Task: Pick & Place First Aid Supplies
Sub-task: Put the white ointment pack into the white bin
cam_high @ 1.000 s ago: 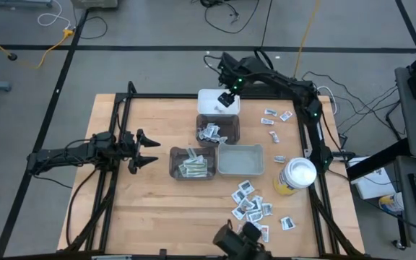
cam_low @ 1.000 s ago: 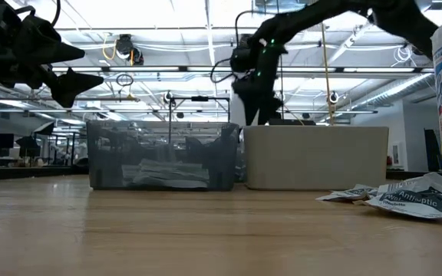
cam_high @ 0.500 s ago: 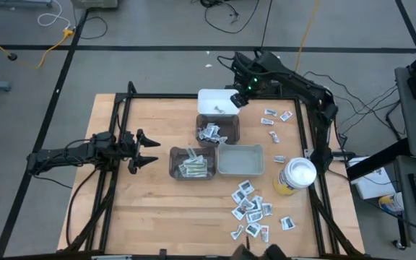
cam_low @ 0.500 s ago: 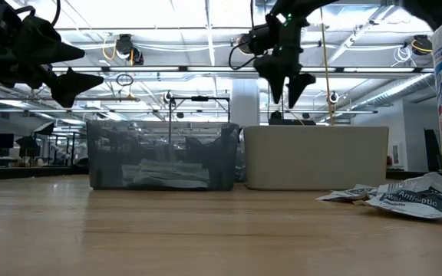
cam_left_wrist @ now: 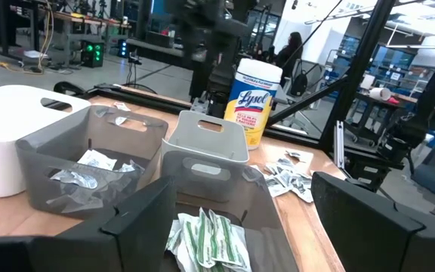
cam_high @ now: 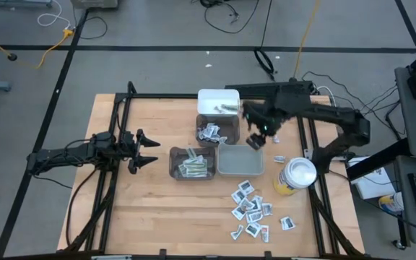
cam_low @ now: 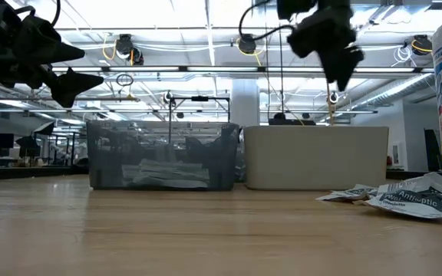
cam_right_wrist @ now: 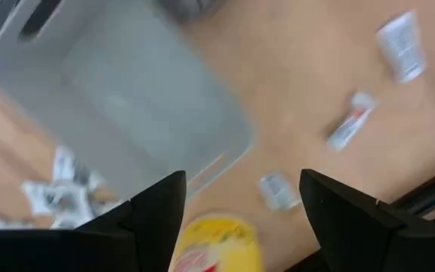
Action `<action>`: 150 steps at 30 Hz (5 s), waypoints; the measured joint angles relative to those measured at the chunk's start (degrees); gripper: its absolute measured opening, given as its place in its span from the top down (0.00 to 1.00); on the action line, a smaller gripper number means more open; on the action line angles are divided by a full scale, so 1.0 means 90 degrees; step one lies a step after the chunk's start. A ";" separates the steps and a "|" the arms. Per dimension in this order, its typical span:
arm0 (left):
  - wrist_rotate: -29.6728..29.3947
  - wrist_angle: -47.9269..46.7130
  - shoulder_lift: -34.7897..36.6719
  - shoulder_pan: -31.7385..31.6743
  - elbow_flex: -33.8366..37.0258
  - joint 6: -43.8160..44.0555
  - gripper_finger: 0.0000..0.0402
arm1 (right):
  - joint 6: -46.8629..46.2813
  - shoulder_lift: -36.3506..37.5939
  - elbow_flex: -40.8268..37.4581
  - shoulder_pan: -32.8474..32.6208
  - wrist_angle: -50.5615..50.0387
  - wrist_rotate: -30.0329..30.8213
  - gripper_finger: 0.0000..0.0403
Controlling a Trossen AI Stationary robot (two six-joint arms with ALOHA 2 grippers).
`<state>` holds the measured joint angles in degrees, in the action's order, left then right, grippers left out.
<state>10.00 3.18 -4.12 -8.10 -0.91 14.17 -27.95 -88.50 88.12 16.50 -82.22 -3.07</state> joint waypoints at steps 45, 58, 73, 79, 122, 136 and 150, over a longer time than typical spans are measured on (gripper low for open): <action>-0.0001 0.0000 0.0000 -0.0002 0.0000 0.0000 0.23 | -0.9437 -0.1619 -0.0350 -0.7104 0.2659 -0.0140 0.37; 0.0000 0.0000 0.0000 -0.0002 0.0000 0.0000 0.23 | -0.9588 -0.2362 -0.0832 -0.7097 0.3530 0.0011 0.37; 0.0000 0.0000 0.0000 -0.0001 0.0000 0.0000 0.23 | -0.9810 -0.2352 -0.1645 -0.7077 0.4341 -0.0313 0.55; 0.0000 0.0000 0.0001 -0.0001 0.0000 0.0000 0.23 | -0.9801 -0.2356 -0.1654 -0.7077 0.4331 -0.0435 0.78; 0.0000 0.0000 -0.0002 0.0000 0.0000 0.0000 0.23 | -0.1187 0.0123 -0.1655 -0.4892 0.3134 -0.2853 1.00; -0.0002 0.0000 -0.0002 -0.0001 0.0000 0.0000 0.23 | 0.1805 -0.0035 -0.1583 -0.1625 0.2615 -0.2456 1.00; 0.0000 0.0002 -0.0002 -0.0002 0.0000 0.0000 0.23 | 0.3414 -0.1959 0.0621 0.1438 0.2595 -0.1329 1.00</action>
<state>10.00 3.20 -4.14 -8.12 -0.91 14.17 2.78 -106.13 93.71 29.44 -58.87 -15.03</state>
